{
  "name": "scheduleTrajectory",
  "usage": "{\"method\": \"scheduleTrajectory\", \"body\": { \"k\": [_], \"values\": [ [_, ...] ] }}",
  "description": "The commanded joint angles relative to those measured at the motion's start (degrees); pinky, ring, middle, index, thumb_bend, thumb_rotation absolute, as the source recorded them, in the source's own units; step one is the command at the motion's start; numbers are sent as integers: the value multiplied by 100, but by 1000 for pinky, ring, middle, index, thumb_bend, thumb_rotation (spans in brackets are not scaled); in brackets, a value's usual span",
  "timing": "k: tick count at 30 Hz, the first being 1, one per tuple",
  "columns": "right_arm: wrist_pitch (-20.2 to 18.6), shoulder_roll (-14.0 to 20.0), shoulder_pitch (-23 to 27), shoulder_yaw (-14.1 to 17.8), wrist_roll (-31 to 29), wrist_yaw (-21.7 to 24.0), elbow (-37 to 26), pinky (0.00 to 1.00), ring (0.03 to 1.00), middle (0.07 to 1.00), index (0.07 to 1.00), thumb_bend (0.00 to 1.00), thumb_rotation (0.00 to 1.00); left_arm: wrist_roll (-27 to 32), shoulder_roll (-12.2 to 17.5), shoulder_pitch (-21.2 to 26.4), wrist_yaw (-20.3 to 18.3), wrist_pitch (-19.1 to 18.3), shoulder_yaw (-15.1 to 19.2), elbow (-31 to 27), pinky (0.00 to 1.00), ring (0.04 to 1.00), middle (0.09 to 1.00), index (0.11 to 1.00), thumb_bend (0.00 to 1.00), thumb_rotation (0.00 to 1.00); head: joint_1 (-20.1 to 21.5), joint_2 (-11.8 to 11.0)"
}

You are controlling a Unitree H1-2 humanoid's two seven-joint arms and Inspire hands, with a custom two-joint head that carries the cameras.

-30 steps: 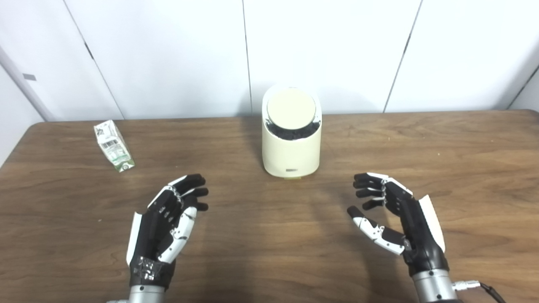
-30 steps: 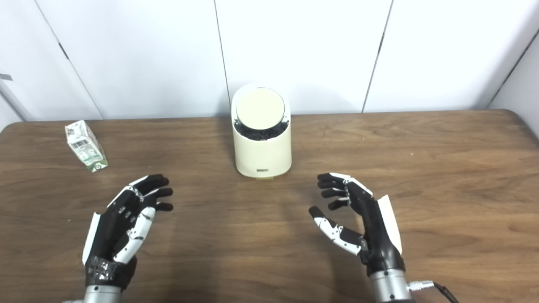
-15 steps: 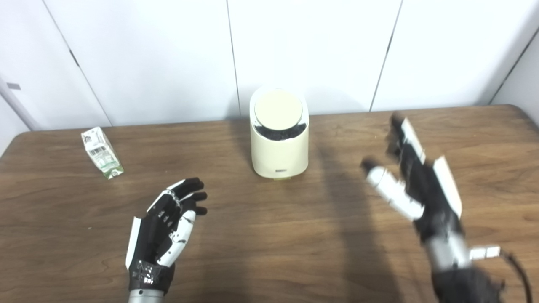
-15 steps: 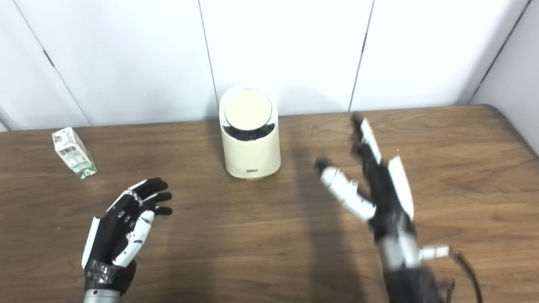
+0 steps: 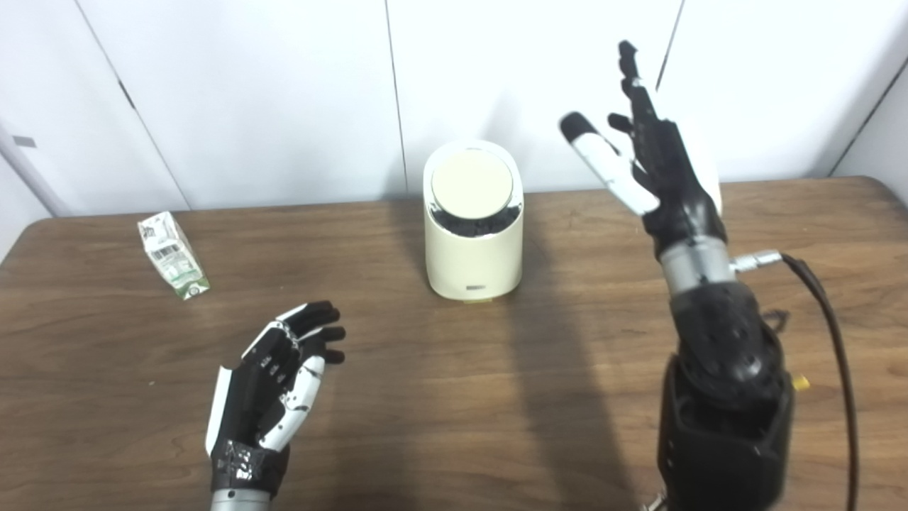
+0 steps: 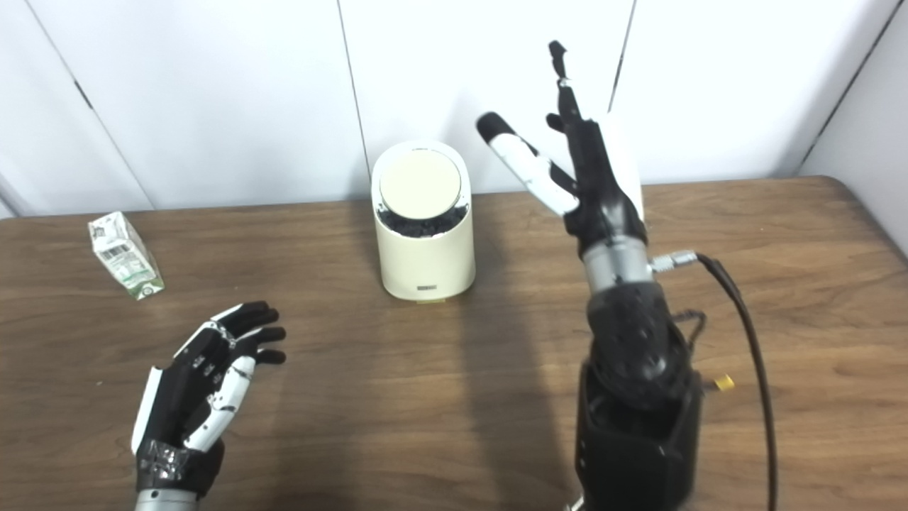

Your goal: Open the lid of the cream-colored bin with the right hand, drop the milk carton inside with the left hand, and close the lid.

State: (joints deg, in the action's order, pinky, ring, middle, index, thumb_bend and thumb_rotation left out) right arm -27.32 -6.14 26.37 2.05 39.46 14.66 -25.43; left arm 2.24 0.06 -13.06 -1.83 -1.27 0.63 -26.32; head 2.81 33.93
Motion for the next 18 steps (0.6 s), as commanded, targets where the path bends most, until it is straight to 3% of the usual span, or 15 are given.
{"method": "scheduleTrajectory", "body": {
  "k": [1,7,18],
  "values": [
    [131,86,332,-220,179,-315,218,928,1000,1000,1000,632,669,-47,0,-247,12,88,-33,-143,613,717,759,753,208,315,-17,4],
    [224,220,594,-600,360,-986,1057,946,1000,1000,1000,761,597,-165,-52,-259,59,69,-65,-179,604,704,751,744,215,333,-46,11],
    [233,412,924,-877,300,-1764,2419,1000,1000,1000,1000,723,474,-247,-73,-251,118,88,-135,-145,603,703,752,745,213,340,-82,1]
  ]
}}
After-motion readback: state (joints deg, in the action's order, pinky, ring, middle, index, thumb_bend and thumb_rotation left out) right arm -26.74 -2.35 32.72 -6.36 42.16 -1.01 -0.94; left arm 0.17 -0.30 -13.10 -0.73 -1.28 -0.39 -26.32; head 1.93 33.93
